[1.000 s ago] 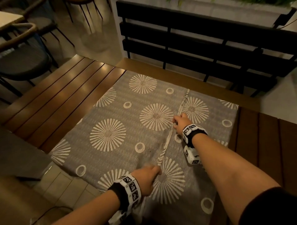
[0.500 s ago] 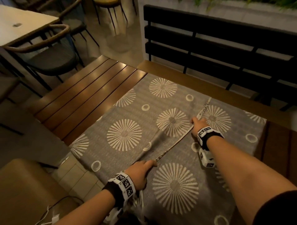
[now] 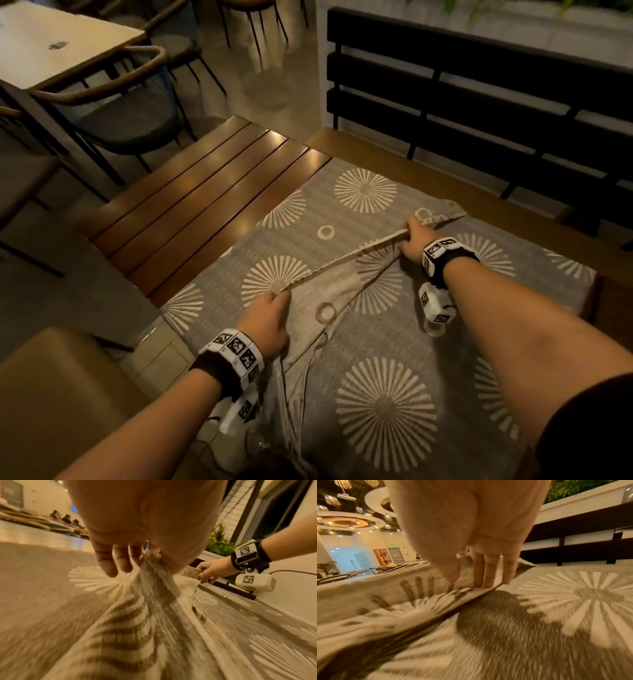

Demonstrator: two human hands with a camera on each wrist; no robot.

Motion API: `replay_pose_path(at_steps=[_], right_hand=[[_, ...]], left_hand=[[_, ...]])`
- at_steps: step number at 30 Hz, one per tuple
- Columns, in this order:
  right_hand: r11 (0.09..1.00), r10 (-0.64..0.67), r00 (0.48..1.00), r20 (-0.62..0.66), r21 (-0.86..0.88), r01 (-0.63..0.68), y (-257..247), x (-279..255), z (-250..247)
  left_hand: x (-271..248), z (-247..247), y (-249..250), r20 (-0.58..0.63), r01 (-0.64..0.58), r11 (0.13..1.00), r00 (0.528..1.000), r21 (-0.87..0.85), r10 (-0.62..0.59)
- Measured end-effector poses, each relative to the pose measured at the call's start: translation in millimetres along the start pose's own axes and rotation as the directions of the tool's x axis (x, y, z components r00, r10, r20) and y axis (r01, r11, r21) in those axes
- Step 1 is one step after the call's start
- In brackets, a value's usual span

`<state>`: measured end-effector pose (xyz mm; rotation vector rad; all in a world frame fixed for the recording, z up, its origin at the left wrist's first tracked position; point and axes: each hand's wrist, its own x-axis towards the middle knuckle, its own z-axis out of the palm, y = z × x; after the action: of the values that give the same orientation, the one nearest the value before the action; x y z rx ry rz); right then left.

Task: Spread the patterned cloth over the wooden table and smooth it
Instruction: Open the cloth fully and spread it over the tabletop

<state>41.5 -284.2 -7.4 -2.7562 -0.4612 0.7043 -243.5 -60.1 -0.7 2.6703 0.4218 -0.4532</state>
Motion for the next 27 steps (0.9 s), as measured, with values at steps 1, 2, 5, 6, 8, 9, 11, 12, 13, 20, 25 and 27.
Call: replay_pose_path(at_steps=[1, 2, 5, 6, 8, 9, 11, 12, 13, 20, 25, 27], right_hand=[[1.000, -0.018, 0.997, 0.074, -0.018, 0.019, -1, 0, 8], [0.996, -0.032, 0.989, 0.142, -0.075, 0.043, -3, -1, 16], [0.947, -0.013, 0.979, 0.203, -0.311, 0.077, -4, 3, 34], [0.938, -0.012, 0.979, 0.205, -0.338, 0.082, -5, 6, 35], [0.944, -0.015, 0.978, 0.210, -0.320, 0.083, -9, 13, 32], [0.956, -0.009, 0.979, 0.204, -0.285, 0.068, -13, 14, 27], [0.989, 0.035, 0.985, 0.166, -0.150, -0.010, -20, 21, 20], [0.996, 0.062, 0.989, 0.136, -0.073, -0.052, -23, 25, 17], [0.996, 0.095, 0.990, 0.102, -0.009, -0.094, -28, 28, 14], [0.973, 0.163, 0.987, 0.008, -0.168, -0.159, -51, 48, 6], [0.876, 0.095, 0.981, -0.170, -0.454, -0.164, -115, 63, -8], [0.918, 0.082, 0.976, -0.204, -0.366, -0.154, -150, 79, -13]], left_hand=[[-2, 6, -3, 0.085, 0.027, 0.999, 0.996, 0.045, -0.031], [-6, 12, -6, 0.174, 0.042, 0.995, 0.983, 0.094, -0.058], [-14, 32, -9, 0.267, 0.044, 0.987, 0.960, 0.154, -0.085], [-14, 35, -9, 0.248, 0.033, 0.988, 0.966, 0.154, -0.071], [-12, 36, -11, 0.153, 0.025, 0.996, 0.988, 0.086, -0.038], [-11, 36, -13, 0.087, 0.030, 0.999, 0.996, 0.016, -0.031], [-9, 30, -16, 0.017, 0.051, 0.992, 0.999, -0.112, -0.050], [-9, 26, -19, 0.025, 0.074, 0.987, 0.997, -0.146, -0.071], [-8, 21, -23, 0.059, 0.104, 0.980, 0.994, -0.170, -0.095], [-4, -24, -70, 0.033, 0.126, 0.973, 0.992, -0.193, -0.122], [26, -44, -114, 0.005, 0.137, 0.979, 0.990, -0.151, -0.138], [35, -57, -141, 0.035, 0.139, 0.980, 0.990, -0.144, -0.135]])
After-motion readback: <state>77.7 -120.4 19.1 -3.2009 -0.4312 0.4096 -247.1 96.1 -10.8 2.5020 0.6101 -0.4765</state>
